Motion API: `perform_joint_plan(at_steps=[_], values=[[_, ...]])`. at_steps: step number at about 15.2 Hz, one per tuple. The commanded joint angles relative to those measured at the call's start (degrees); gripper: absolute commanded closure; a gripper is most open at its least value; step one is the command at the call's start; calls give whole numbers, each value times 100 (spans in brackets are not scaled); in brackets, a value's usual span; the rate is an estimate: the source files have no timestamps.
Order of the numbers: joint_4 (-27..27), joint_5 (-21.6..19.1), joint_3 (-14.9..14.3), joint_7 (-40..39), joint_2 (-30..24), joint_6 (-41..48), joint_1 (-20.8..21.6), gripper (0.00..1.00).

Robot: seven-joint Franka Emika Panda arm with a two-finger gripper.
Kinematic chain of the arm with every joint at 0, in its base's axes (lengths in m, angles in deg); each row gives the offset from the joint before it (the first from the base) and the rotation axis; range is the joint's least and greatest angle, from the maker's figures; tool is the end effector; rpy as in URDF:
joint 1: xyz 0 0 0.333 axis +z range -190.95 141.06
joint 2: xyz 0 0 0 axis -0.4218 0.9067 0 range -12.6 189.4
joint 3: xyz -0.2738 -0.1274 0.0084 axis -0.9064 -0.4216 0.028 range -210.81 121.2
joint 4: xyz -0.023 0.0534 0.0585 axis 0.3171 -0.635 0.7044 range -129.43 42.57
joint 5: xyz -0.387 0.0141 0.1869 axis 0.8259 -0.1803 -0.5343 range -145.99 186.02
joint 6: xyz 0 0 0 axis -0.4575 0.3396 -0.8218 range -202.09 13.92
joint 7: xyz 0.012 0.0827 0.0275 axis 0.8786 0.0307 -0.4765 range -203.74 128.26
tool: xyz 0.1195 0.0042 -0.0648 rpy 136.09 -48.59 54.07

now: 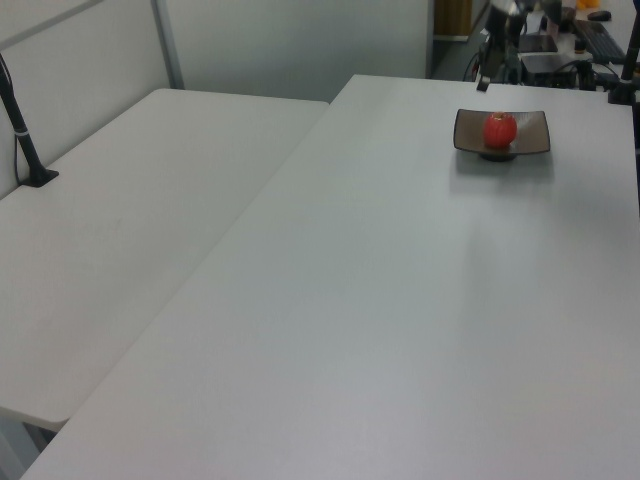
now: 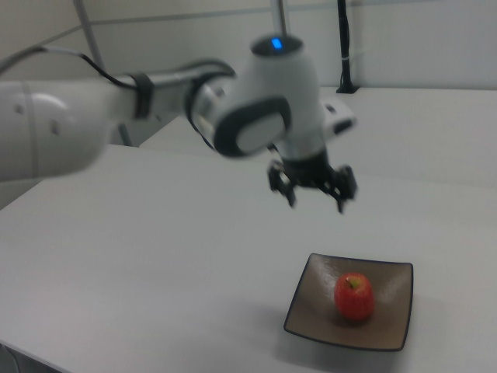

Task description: Apples placed on a ceramic plate

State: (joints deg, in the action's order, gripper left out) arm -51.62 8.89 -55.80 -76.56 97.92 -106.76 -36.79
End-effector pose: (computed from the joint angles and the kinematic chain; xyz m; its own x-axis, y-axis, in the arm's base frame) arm 0.6277 -0.2426 0.4555 0.9461 0.1996 0.2550 0.2041 -0.9789 0.0091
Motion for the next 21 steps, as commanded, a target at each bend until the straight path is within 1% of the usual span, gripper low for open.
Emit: perform_joint_plan(at_steps=[1,4,6,8,9,10,12,13,16,18,19,21], values=[[728,-92,-26,1417,-328,1355,323,0],[1485,-22,-26,2823,-329,2516,613,0],[1618,22,-26,3370,-329,2948,823,0],[1663,83,-26,4002,-329,3116,1140,0],[1654,118,18,4310,-433,3178,1211,0],[1645,214,183,4495,-556,3187,1255,0],[1540,522,657,4585,-810,3187,1220,0],[1427,619,799,4577,-908,3187,1220,0],[1093,655,853,4497,-1163,3135,1316,0],[969,672,923,4401,-1225,3082,1387,0],[855,751,923,4288,-1251,3056,1457,0],[548,909,923,3954,-1391,2680,1606,0]])
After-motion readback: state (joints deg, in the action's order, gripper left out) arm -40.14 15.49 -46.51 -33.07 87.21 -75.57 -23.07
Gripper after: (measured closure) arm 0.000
